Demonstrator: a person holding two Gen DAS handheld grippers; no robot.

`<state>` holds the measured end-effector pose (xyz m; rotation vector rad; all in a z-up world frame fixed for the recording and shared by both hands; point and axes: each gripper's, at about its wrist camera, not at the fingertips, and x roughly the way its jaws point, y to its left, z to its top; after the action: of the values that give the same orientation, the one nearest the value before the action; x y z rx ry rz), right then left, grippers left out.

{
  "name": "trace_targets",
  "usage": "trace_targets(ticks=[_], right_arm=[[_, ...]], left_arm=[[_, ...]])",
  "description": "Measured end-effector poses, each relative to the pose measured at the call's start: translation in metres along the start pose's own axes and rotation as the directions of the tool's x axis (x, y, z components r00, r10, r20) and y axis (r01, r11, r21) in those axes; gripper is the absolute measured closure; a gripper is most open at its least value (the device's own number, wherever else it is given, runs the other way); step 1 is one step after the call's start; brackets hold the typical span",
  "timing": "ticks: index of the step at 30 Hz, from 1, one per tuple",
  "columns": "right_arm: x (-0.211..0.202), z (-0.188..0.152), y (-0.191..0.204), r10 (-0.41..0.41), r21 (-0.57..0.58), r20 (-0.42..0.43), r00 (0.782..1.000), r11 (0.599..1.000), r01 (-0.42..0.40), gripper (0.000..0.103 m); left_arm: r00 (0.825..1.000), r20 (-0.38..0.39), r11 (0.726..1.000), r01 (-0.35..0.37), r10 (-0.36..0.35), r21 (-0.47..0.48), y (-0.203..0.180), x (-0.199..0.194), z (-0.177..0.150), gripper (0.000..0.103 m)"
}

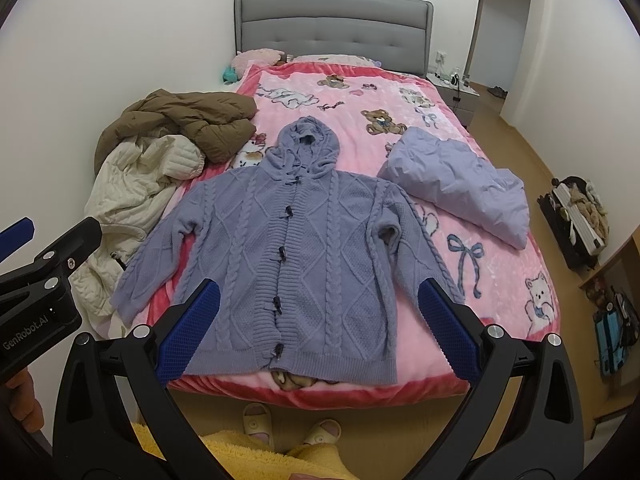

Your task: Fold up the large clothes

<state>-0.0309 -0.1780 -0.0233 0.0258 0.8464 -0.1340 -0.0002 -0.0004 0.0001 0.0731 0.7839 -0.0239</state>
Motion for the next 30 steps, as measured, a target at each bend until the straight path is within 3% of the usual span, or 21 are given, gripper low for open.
trace_targets(ticks=[15,20,30], right_arm=[[0.023,0.019,-0.025,0.014,-0.004,-0.01,1.0,1.0,-0.014,0.008],[0.035,0.027,-0.039,0.051,-0.003,-0.031,0.998,0.999,-0.051,0.008],[0.07,0.076,-0.064,0.088,0.009,0.023,0.996,0.996,-0.088,0.008]], left_arm=[[0.999,-0.028,1.0,-0.018,0.018,-0.01,-0.017,0.025,0.006,0.005],[0.999,-0.045,0.998,-0.011,0.009,-0.059,-0.023,0.039,0.01,0.005],[0.996,-0.072,0.996,-0.051,0.047,-0.067,-0.033,0.081,0.05,0.005]])
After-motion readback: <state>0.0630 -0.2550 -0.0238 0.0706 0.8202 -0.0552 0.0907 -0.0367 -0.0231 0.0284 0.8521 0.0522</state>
